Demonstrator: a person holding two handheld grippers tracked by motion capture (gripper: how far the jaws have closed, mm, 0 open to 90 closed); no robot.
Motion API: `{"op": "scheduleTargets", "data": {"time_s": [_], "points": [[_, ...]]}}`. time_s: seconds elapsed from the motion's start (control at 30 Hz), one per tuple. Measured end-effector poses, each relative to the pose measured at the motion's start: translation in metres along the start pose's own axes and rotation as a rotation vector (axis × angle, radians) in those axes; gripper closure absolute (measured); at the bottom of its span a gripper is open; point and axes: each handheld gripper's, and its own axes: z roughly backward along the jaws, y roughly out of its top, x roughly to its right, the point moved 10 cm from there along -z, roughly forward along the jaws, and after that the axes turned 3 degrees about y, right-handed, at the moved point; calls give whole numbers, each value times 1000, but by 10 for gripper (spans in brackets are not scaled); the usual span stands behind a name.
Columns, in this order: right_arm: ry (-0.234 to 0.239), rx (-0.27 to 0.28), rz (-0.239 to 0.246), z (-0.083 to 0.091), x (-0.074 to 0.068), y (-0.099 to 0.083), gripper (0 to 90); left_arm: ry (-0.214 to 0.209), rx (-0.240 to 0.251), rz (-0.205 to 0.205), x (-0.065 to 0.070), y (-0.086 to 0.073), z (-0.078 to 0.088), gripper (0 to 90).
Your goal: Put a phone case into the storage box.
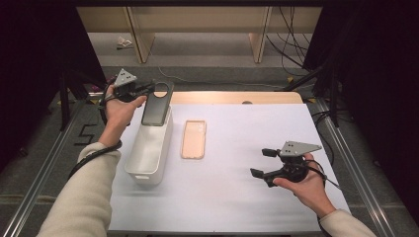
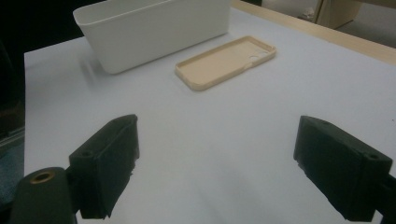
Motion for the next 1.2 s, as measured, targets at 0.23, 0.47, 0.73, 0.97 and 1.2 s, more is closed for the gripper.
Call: {"op": "scheduleTargets", "data": {"time_s": [0.23, 0.47, 0.73, 0.97, 1.2], "points": [[-1, -2, -2, 0, 1, -1, 150, 2, -12, 8, -3, -7, -3, 811], [2, -4, -1, 0, 0, -1, 151, 4, -20, 17, -6, -11, -5, 811], [3, -4, -2, 0, 0, -1, 152, 3, -28, 21, -6, -15, -7, 809], [5, -5, -3, 0, 0, -1, 153, 3, -30, 30, -7, -16, -9, 809], [5, -4, -4, 0, 0, -1, 154, 6, -33, 34, -8, -19, -11, 808]]}}
